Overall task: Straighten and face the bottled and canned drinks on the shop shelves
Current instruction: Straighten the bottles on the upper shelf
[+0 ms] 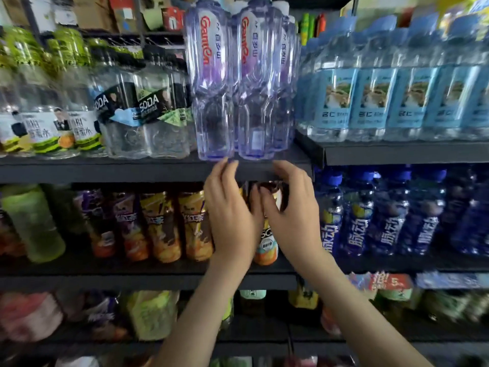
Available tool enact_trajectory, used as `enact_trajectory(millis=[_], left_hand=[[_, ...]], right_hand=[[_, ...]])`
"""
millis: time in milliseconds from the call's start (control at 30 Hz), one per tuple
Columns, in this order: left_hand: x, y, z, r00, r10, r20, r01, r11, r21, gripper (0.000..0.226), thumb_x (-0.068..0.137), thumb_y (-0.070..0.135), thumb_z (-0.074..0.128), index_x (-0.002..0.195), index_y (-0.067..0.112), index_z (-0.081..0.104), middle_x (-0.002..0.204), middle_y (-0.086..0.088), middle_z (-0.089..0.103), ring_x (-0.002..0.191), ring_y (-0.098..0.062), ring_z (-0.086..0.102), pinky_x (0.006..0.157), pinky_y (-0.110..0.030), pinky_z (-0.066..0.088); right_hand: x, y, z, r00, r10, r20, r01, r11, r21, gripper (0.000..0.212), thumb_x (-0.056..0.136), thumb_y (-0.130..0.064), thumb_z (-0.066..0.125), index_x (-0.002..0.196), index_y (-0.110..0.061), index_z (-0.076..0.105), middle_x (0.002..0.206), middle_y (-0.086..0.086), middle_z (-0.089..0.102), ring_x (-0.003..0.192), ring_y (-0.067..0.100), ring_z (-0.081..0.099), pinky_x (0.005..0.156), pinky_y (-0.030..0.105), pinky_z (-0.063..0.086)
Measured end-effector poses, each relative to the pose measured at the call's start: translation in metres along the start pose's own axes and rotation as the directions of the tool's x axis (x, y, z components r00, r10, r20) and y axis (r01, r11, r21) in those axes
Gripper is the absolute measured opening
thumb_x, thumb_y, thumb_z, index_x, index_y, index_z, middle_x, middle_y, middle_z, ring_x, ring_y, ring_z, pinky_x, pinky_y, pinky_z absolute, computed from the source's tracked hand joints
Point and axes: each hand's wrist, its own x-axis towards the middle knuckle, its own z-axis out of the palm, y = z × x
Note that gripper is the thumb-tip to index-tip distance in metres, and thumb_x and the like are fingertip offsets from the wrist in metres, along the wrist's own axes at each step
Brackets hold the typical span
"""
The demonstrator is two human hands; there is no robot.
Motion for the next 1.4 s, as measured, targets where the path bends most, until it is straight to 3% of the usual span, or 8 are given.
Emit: enact_trajectory(millis=[167, 300, 400, 533, 700, 900, 1167, 1400], left_hand=[[-0.041, 0.000, -0.002, 0.995, 0.047, 0.083, -0.044, 0.998, -0.047, 0.028, 0.091, 0.016, 0.050, 0.115, 0.006, 0.061, 0.120, -0.009, 0.057, 0.116, -0.019, 0.045, 0.100, -0.031, 0.039], [-0.079, -0.009, -0.008, 0.961, 0.011, 0.275, 0.009, 0.998, -0.068, 0.030, 0.091, 0.019, 0.046, 0.115, 0.008, 0.059, 0.109, -0.006, 0.062, 0.105, -0.016, 0.050, 0.091, -0.024, 0.040], [-0.120, -0.010, -0.006, 0.904, -0.088, 0.418, 0.124, 0.990, -0.061, 0.023, 0.090, 0.009, 0.056, 0.112, 0.007, 0.060, 0.105, -0.007, 0.064, 0.099, -0.021, 0.056, 0.085, -0.021, 0.039], [-0.169, 0.012, 0.006, 0.707, -0.269, 0.654, 0.372, 0.928, -0.021, 0.025, 0.088, 0.005, 0.059, 0.112, 0.009, 0.060, 0.107, -0.008, 0.066, 0.100, -0.025, 0.061, 0.079, -0.019, 0.038], [-0.226, 0.067, 0.043, 0.451, -0.380, 0.808, 0.567, 0.821, 0.069, 0.026, 0.091, 0.009, 0.055, 0.117, 0.012, 0.059, 0.110, -0.006, 0.067, 0.104, -0.022, 0.062, 0.080, -0.023, 0.043], [-0.301, 0.144, 0.097, 0.302, -0.478, 0.825, 0.618, 0.757, 0.213, 0.020, 0.090, 0.016, 0.057, 0.110, 0.014, 0.060, 0.105, -0.003, 0.068, 0.100, -0.020, 0.062, 0.066, -0.018, 0.034], [-0.328, 0.161, 0.135, 0.351, -0.805, 0.478, 0.761, 0.543, 0.356, 0.024, 0.089, 0.020, 0.059, 0.109, 0.007, 0.056, 0.098, -0.011, 0.066, 0.089, -0.029, 0.063, 0.065, -0.028, 0.039], [-0.318, 0.114, 0.166, 0.449, -0.816, 0.364, 0.788, 0.554, 0.269, 0.039, 0.083, 0.023, 0.068, 0.112, 0.003, 0.053, 0.108, -0.010, 0.058, 0.095, -0.025, 0.059, 0.071, -0.032, 0.046]], right_hand=[[-0.045, 0.006, 0.003, 0.999, -0.040, 0.015, 0.039, 0.998, 0.043, 0.026, 0.092, -0.017, 0.048, 0.116, -0.013, 0.055, 0.110, -0.009, 0.054, 0.104, 0.006, 0.049, 0.087, 0.010, 0.038], [-0.082, 0.023, -0.002, 0.988, 0.092, 0.125, -0.098, 0.994, 0.044, 0.025, 0.091, -0.007, 0.053, 0.116, -0.009, 0.058, 0.108, -0.008, 0.054, 0.103, 0.011, 0.052, 0.086, 0.015, 0.042], [-0.116, 0.042, -0.011, 0.945, 0.249, 0.211, -0.256, 0.967, 0.006, 0.020, 0.093, -0.010, 0.055, 0.112, -0.015, 0.057, 0.103, -0.011, 0.054, 0.098, 0.009, 0.053, 0.081, 0.005, 0.037], [-0.160, 0.076, -0.038, 0.866, 0.439, 0.238, -0.446, 0.894, -0.024, 0.015, 0.092, -0.009, 0.057, 0.099, -0.022, 0.055, 0.090, -0.015, 0.057, 0.088, 0.006, 0.057, 0.077, 0.014, 0.043], [-0.195, 0.116, -0.107, 0.685, 0.675, 0.276, -0.695, 0.719, -0.034, 0.018, 0.093, -0.009, 0.054, 0.096, -0.027, 0.057, 0.091, -0.013, 0.063, 0.086, 0.000, 0.059, 0.071, 0.007, 0.043], [-0.239, 0.183, -0.215, 0.470, 0.855, 0.220, -0.842, 0.509, -0.178, 0.013, 0.093, -0.017, 0.057, 0.106, -0.017, 0.056, 0.093, 0.000, 0.062, 0.089, 0.019, 0.059, 0.075, 0.027, 0.045], [-0.243, 0.247, -0.278, 0.386, 0.896, 0.220, -0.867, 0.434, -0.244, 0.023, 0.090, -0.012, 0.057, 0.112, -0.008, 0.057, 0.100, 0.006, 0.063, 0.088, 0.018, 0.054, 0.074, 0.025, 0.038], [-0.231, 0.280, -0.222, 0.401, 0.854, 0.330, -0.826, 0.493, -0.271, 0.029, 0.090, -0.010, 0.056, 0.118, -0.007, 0.053, 0.107, 0.007, 0.061, 0.095, 0.021, 0.055, 0.075, 0.024, 0.036]])
